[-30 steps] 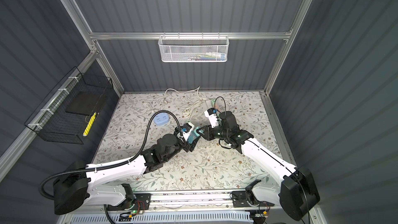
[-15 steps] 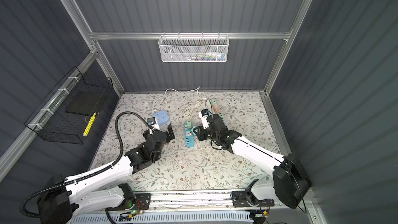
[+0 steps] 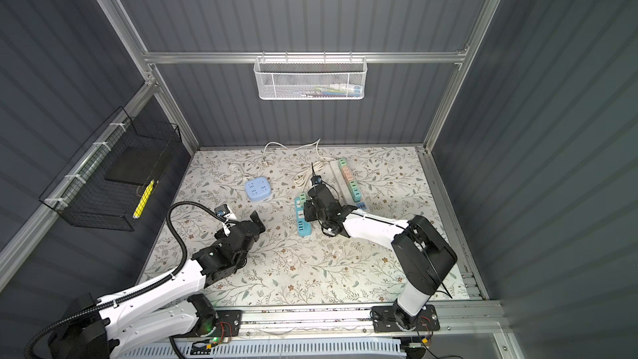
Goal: Insert the plug
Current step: 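Lower the teal plug with the right gripper onto the teal strip beside the green plug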
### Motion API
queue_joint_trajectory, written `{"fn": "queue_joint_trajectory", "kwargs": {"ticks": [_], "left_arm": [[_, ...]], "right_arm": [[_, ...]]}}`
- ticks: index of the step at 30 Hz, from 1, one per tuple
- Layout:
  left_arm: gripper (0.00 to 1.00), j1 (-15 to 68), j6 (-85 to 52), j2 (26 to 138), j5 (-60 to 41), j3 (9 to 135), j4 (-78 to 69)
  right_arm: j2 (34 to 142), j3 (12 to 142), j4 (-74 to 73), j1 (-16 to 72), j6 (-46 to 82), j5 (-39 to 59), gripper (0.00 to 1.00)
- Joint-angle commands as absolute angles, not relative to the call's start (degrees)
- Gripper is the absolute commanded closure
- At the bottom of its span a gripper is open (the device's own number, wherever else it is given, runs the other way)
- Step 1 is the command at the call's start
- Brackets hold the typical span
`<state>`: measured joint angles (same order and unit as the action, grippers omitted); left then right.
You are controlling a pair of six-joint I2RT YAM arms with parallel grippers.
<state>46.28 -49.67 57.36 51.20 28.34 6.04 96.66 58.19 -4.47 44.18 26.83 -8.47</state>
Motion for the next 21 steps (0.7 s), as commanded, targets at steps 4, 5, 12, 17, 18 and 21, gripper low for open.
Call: {"fn": "queue_joint_trajectory", "kwargs": {"ticks": [4,5,12,17,18,21], "left_arm": [[0.0,45.75,-50.2,57.18,51.45,27.69,5.98],[0.0,45.79,-50.09,57.15,51.57,27.75,5.94],[0.0,45.66,-50.25,55.06,53.16,26.58,5.78],[0.0,45.7,-49.82,54.96,53.35,26.45,5.8],[0.0,45.7,-49.84,54.93,53.27,26.37,5.73],[0.0,45.7,-49.98,55.13,53.18,26.42,5.79]], "right_arm": [[99.75,61.69,-2.5,45.0,29.19,-13.56,0.8],[100.25,62.27,-1.5,45.09,29.78,-14.0,0.8],[101.5,62.08,-0.7,45.84,30.62,-13.92,0.8],[101.69,61.79,-1.22,45.92,30.83,-13.67,0.8],[101.91,61.66,-1.38,45.97,30.88,-13.6,0.8],[102.45,61.87,-1.23,46.19,30.8,-14.09,0.79]]}}
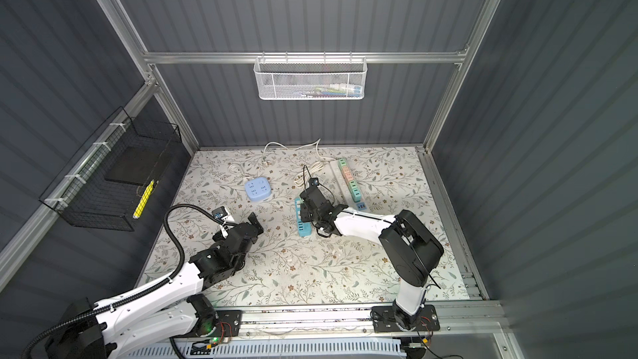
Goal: Insert the plug
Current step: 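Lower the teal plug with the right gripper onto the teal strip beside the green plug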
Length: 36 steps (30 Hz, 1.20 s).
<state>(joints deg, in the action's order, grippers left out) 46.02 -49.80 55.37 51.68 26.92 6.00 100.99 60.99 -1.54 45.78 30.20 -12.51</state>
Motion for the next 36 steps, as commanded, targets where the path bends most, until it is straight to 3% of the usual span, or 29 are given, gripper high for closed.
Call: {"fn": "queue_joint_trajectory", "kwargs": {"ticks": [1,17,27,36], "left_arm": [[0.0,45.7,-49.97,55.07,53.18,26.5,5.8],[0.0,45.53,-49.57,55.19,53.0,26.54,5.61],[0.0,45.55,-49.39,55.19,53.2,26.64,5.8],[0.0,45.53,-48.4,55.02,53.08,27.77,6.76]], "right_arm": [[102.54,61.83,-1.23,46.27,30.57,-14.66,0.79],[104.56,62.02,-0.71,48.12,28.48,-18.98,0.79],[108.19,66.01,5.06,51.93,25.51,-27.74,0.78],[111.4,66.07,5.97,52.69,30.7,-28.89,0.76]]}}
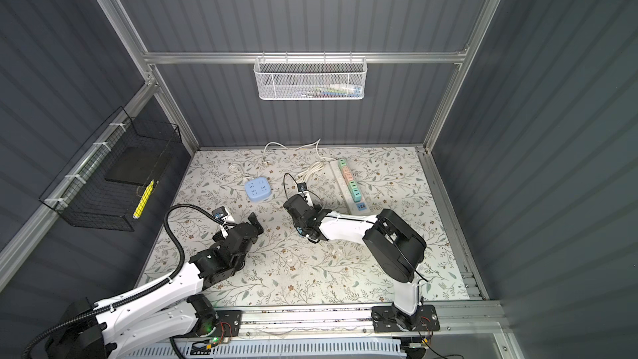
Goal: Insert the plug
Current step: 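Lower the teal plug with the right gripper onto the teal strip beside the green plug, then press the teal plug into the socket while the left gripper moves toward the blue socket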
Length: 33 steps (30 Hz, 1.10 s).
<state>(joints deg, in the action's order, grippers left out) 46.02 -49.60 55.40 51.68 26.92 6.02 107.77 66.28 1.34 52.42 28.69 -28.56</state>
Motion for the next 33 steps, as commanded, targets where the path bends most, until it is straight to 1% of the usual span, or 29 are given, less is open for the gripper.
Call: {"fn": "queue_joint_trajectory", "kwargs": {"ticks": [1,7,11,12,14,16,18,21,24,28,33], "left_arm": [[0.0,45.58,-48.35,55.02,53.11,27.77,6.74],[0.0,45.55,-48.73,54.67,53.18,27.53,7.0],[0.0,45.53,-48.89,54.56,53.13,27.49,6.88],[0.0,45.57,-48.68,54.41,53.0,27.67,6.86],[0.0,45.53,-47.92,54.46,53.0,28.15,6.86],[0.0,45.53,-47.19,54.58,52.96,28.77,6.81],[0.0,45.54,-46.54,54.48,52.79,29.38,6.91],[0.0,45.57,-45.89,54.44,52.65,30.07,7.16],[0.0,45.48,-45.45,54.3,52.64,30.47,7.55],[0.0,45.48,-44.37,54.07,52.94,31.01,7.8],[0.0,45.49,-42.05,54.63,53.29,32.63,7.47]], "right_arm": [[111.9,66.23,6.23,52.81,30.91,-29.29,0.76],[113.61,65.18,7.16,53.51,33.95,-29.97,0.76],[113.07,64.9,7.43,53.79,34.31,-29.75,0.69],[112.28,65.07,7.43,53.76,33.85,-29.43,0.66],[110.27,66.26,8.25,53.62,32.77,-28.41,0.57],[107.39,67.77,8.91,53.4,30.81,-27.46,0.42],[104.83,69.35,9.82,53.02,29.3,-26.55,0.32],[101.57,70.64,10.67,52.5,27.48,-25.9,0.21],[99.87,71.47,12.15,51.93,26.37,-23.34,0.15],[99.95,73.12,15.94,51.86,26.19,-19.98,0.11],[101.7,72.1,16.88,51.86,27.63,-16.92,0.04]]}}
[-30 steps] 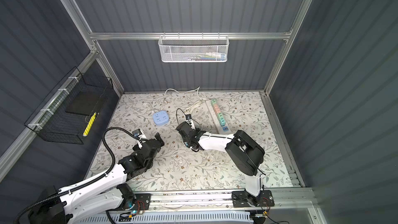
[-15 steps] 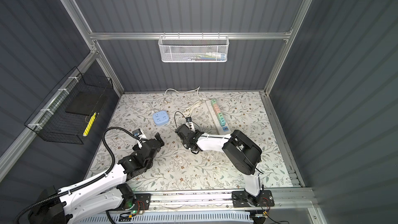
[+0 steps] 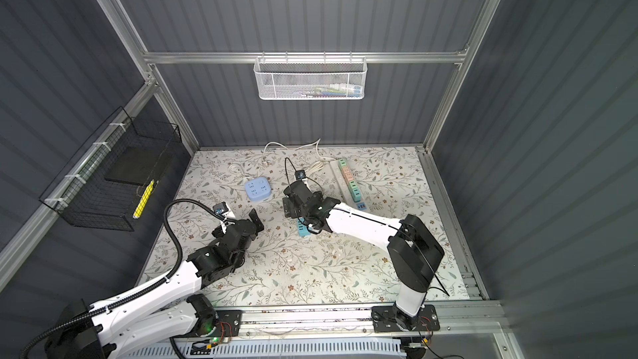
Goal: Insert the plug
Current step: 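Press the teal plug into the socket while the left gripper moves toward the blue socket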
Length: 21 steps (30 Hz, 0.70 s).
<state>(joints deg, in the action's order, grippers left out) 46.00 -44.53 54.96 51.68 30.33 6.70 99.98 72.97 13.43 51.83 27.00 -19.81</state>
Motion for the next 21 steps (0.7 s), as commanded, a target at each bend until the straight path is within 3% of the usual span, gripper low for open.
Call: {"fn": "queue_joint_trajectory", "kwargs": {"ticks": [1,4,12,21], "left_arm": [[0.0,45.53,-41.7,54.84,53.27,32.93,7.4],[0.0,45.47,-41.13,55.84,52.98,34.03,7.38],[0.0,45.47,-41.01,58.23,52.05,35.95,7.82],[0.0,45.51,-41.05,60.01,52.08,37.61,8.23]], "right_arm": [[102.45,71.89,16.88,51.86,27.9,-16.41,0.02],[104.51,70.44,15.99,51.9,28.24,-15.14,0.02],[109.76,68.81,14.34,51.87,28.43,-14.15,0.17],[110.08,66.64,11.37,51.28,24.51,-14.8,0.42]]}}
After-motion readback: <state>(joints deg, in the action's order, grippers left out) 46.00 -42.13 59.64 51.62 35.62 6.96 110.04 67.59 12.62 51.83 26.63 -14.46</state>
